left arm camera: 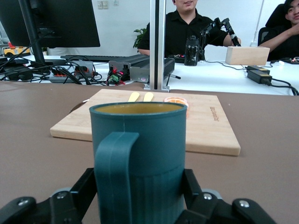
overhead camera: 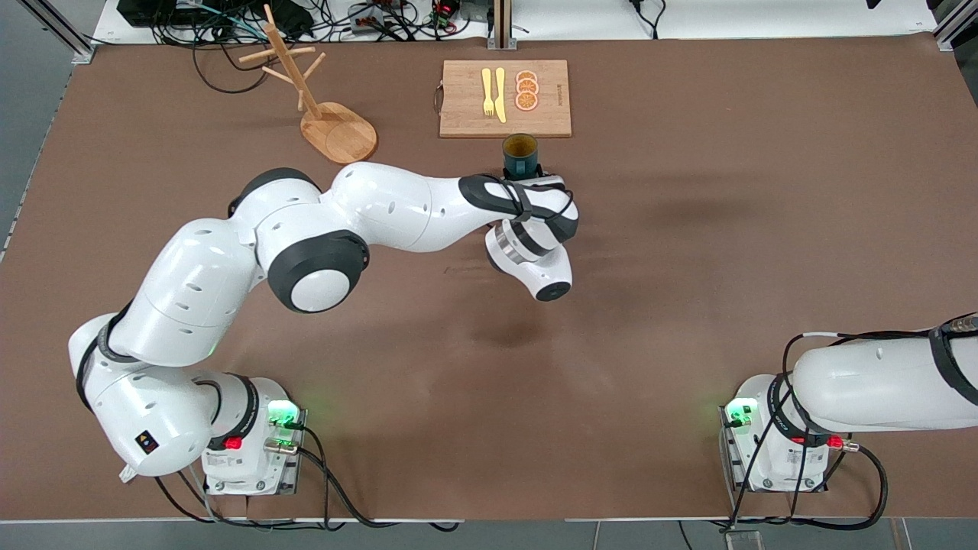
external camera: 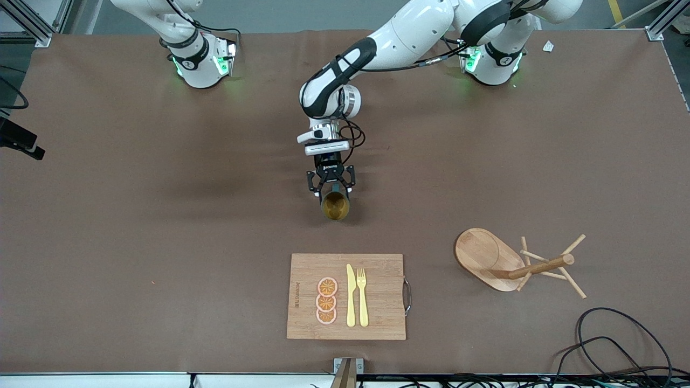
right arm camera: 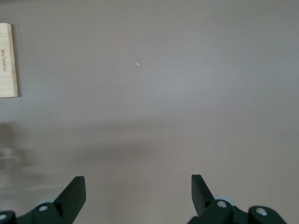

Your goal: Transfer cup from left to right arm and place

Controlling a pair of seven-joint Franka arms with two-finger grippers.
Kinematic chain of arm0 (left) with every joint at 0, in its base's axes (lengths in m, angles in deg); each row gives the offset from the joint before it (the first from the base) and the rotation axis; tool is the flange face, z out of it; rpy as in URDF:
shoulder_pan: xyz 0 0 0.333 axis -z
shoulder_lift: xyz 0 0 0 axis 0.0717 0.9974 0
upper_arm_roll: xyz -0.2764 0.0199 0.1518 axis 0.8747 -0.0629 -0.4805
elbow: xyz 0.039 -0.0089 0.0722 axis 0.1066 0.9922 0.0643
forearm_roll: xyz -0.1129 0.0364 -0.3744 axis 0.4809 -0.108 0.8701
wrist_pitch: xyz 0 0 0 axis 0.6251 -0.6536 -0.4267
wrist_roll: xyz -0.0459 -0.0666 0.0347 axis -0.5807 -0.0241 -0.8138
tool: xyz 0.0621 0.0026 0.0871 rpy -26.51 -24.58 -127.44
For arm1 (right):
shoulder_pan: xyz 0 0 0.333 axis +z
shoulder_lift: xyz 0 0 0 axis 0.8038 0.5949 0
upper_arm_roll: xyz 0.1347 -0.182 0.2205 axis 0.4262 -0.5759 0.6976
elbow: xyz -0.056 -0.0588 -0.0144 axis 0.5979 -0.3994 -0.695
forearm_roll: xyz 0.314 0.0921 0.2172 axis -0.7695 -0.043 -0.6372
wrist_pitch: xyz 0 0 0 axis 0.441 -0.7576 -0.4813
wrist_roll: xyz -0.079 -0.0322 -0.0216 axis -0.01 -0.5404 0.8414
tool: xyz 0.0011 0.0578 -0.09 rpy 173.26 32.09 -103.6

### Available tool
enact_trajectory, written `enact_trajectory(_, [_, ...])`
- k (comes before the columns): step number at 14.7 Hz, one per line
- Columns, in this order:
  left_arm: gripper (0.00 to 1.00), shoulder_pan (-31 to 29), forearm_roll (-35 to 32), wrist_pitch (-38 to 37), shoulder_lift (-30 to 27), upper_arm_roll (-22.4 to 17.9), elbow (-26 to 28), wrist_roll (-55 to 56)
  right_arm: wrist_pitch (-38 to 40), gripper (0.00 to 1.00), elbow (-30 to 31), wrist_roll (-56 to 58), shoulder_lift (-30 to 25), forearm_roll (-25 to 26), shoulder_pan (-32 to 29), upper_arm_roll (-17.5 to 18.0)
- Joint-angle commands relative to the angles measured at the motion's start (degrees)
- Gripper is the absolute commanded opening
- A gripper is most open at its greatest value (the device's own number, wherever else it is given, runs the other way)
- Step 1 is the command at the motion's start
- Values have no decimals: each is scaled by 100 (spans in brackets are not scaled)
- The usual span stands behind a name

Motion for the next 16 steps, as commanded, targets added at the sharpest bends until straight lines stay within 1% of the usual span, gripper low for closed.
enact_trajectory(1, [65, 130, -407, -205, 309, -105, -145, 83, 7, 100, -64, 138, 78, -93, -65, 85])
enact_trajectory(2, [75, 138, -444, -214, 328, -123, -145, 83, 7, 100, -73, 138, 87, -58, -21, 102])
enact_trajectory(3, [94, 156, -418, -214, 319, -115, -136, 92, 16, 100, -64, 138, 131, -58, -20, 103])
enact_trajectory(4, [100, 226, -322, -293, 293, -106, -128, 100, 25, 100, -55, 138, 192, -58, -3, 111])
enact_trajectory(6, [100, 393, 142, -591, 266, -53, -110, 92, 104, 100, -55, 112, 280, -93, -3, 111])
enact_trajectory(8, [100, 717, 888, -732, 214, -53, -119, 101, 331, 100, -73, 51, 299, -259, 67, 138])
enact_trajectory(11, [100, 1113, 1663, -1154, -40, -44, -110, 4, 341, 100, -82, -395, 421, -304, 453, 138])
enact_trajectory(12, [100, 1210, 1866, -1285, -189, 17, -127, -31, 341, 100, -82, -746, 491, -304, 619, 138])
enact_trajectory(14, [100, 1220, 2296, -1383, -549, 367, -145, -284, 332, 100, -55, -1353, 632, -321, 814, 138])
enact_trajectory(16, [100, 1220, 2928, -1593, -1006, 526, -136, -566, 271, 100, -55, -1644, 737, -356, 998, 138])
